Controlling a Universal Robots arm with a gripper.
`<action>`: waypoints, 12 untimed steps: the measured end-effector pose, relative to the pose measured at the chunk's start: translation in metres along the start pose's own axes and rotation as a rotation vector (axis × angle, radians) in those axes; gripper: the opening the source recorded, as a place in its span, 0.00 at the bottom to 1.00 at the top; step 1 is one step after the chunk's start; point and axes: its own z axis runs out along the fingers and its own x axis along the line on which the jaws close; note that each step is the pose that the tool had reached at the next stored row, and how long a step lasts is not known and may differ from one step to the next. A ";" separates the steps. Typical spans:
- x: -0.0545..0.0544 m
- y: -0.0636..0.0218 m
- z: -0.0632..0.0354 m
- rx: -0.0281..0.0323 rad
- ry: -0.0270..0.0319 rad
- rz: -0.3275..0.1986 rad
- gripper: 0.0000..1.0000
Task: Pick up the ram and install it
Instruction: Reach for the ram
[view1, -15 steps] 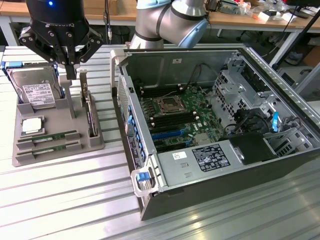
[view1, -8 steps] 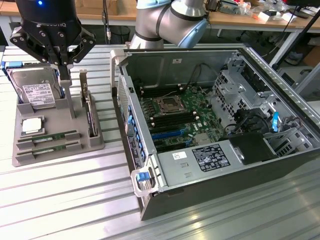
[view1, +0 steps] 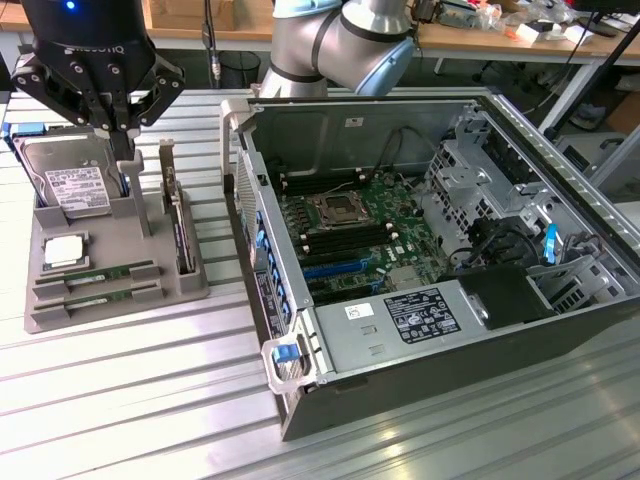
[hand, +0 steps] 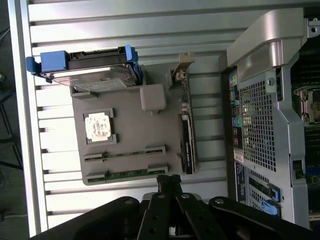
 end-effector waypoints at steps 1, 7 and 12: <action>0.000 -0.0002 0.0000 0.0000 0.0000 0.000 0.11; 0.000 -0.0050 -0.0002 0.0001 0.0000 0.000 0.11; 0.000 -0.0053 -0.0002 0.0001 0.0000 0.000 0.11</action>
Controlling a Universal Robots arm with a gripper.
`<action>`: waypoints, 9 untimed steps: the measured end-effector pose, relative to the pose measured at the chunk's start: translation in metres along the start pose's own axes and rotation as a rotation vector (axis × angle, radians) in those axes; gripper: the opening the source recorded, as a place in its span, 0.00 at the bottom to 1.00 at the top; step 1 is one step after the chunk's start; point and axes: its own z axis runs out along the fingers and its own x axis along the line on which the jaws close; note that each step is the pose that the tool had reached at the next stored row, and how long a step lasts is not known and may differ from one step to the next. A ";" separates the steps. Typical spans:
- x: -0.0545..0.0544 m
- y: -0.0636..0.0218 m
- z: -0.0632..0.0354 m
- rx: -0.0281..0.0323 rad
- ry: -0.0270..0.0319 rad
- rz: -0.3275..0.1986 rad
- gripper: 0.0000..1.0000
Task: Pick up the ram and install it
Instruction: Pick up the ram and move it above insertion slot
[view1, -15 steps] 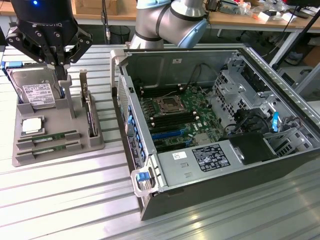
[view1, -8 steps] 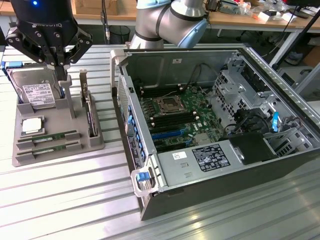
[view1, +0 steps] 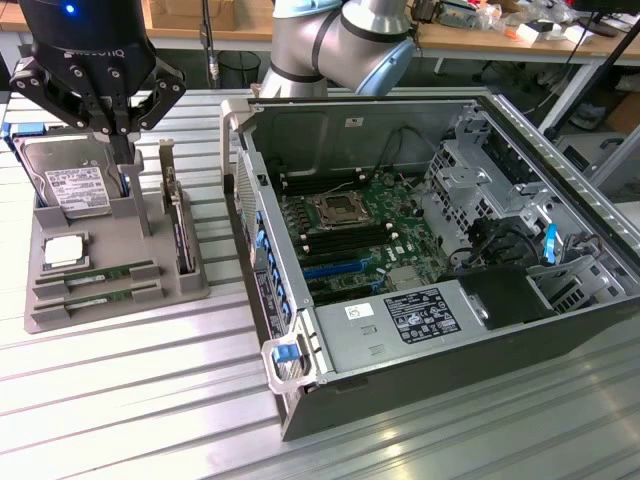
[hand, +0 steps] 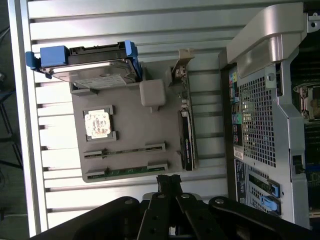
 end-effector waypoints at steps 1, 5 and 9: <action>0.000 0.0000 0.0000 0.0000 0.0000 0.000 0.11; 0.000 0.0000 0.0000 -0.0001 0.0002 -0.004 0.11; 0.000 0.0000 0.0000 -0.0009 0.0017 -0.039 0.11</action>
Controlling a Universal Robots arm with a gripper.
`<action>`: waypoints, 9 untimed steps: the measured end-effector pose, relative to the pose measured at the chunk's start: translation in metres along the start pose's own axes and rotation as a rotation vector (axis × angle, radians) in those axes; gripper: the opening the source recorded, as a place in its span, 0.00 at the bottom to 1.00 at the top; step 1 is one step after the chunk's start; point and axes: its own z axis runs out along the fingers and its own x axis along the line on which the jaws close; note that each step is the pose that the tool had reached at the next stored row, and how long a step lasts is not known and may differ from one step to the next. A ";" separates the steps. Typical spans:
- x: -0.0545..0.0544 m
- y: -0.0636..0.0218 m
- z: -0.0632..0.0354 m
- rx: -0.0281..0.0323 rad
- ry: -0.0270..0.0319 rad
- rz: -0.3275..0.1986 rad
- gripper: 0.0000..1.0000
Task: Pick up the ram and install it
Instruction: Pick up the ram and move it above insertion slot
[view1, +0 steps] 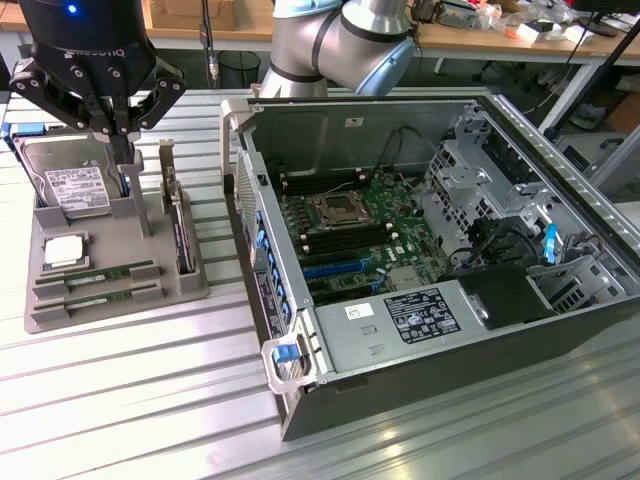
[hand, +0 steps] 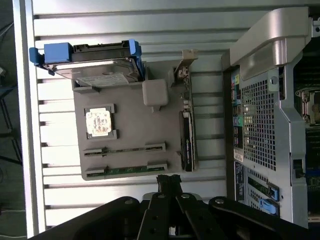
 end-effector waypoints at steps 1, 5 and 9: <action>0.000 0.0000 0.0000 -0.0004 0.0005 -0.013 0.11; 0.000 0.0000 0.0000 -0.0022 0.0038 -0.087 0.11; 0.000 0.0000 0.0000 -0.0029 0.0051 -0.115 0.11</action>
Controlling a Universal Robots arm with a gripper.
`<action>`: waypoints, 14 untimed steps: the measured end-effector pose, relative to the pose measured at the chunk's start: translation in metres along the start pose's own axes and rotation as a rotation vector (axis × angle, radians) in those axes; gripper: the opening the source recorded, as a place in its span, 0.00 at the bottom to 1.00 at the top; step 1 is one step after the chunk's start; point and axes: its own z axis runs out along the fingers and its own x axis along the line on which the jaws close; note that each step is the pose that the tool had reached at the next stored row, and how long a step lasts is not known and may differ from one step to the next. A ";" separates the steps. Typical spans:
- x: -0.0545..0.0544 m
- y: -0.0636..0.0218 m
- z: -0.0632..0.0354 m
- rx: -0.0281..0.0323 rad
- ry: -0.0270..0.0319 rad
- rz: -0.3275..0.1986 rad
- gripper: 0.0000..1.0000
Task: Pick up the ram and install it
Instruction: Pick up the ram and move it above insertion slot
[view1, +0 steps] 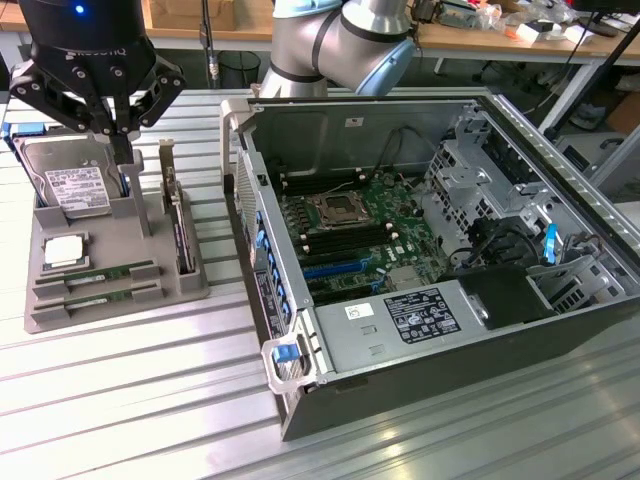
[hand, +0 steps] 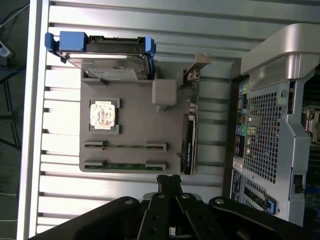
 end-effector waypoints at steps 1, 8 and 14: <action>0.000 0.0000 0.0000 -0.0001 0.0003 -0.006 0.11; 0.000 0.0000 0.0000 -0.0013 0.0024 -0.054 0.11; 0.000 0.0000 0.0000 -0.0024 0.0045 -0.100 0.11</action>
